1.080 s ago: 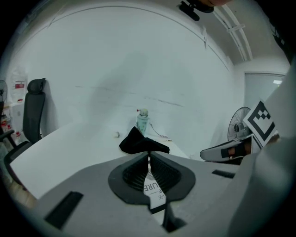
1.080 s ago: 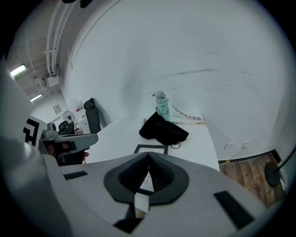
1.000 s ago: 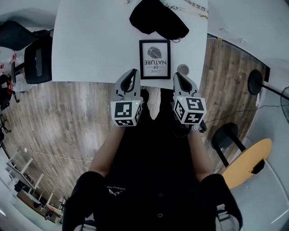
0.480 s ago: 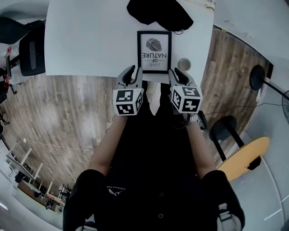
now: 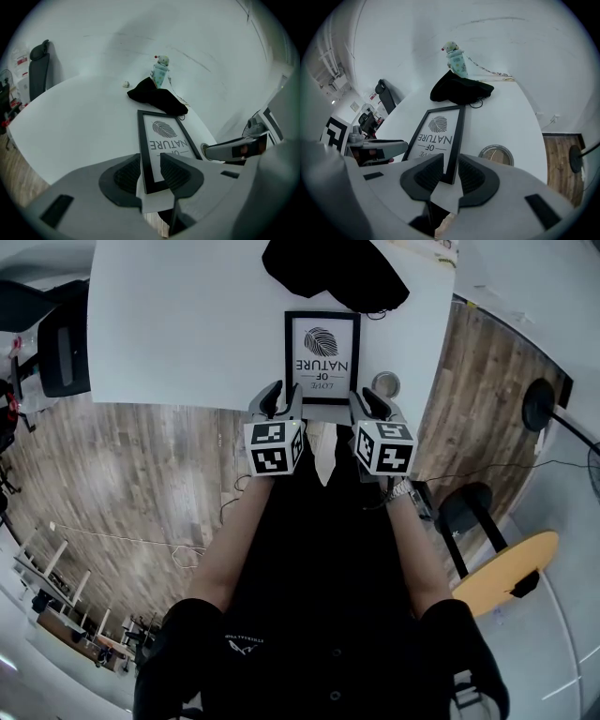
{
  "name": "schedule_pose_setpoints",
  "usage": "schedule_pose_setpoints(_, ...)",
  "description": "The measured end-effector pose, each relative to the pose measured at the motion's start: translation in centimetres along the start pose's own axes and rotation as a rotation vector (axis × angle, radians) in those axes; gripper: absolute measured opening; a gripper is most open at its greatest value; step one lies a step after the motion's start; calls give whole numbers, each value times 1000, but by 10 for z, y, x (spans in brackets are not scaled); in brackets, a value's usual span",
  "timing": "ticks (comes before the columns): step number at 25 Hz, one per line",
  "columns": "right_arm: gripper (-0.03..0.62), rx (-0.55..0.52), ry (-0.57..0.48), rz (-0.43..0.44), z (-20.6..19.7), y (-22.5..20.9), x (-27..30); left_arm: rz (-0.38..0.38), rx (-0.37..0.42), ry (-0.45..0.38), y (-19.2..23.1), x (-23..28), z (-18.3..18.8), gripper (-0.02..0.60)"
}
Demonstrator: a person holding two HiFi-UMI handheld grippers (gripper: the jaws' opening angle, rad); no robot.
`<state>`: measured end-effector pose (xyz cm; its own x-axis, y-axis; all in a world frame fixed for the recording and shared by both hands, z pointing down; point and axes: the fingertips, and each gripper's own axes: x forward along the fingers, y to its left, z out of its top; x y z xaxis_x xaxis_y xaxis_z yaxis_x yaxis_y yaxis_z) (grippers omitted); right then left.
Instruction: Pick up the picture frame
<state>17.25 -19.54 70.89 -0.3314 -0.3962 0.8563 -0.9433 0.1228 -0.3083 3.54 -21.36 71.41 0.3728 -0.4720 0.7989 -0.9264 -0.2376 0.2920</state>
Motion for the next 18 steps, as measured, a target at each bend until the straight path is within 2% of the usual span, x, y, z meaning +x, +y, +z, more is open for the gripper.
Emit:
schedule_pose_setpoints(5, 98, -8, 38, -2, -3, -5, 14, 19, -45, 54, 9, 16, -7, 115)
schedule_pose_setpoints(18, 101, 1, 91, 11, 1, -4, 33, 32, -29, 98, 10, 23, -7, 115)
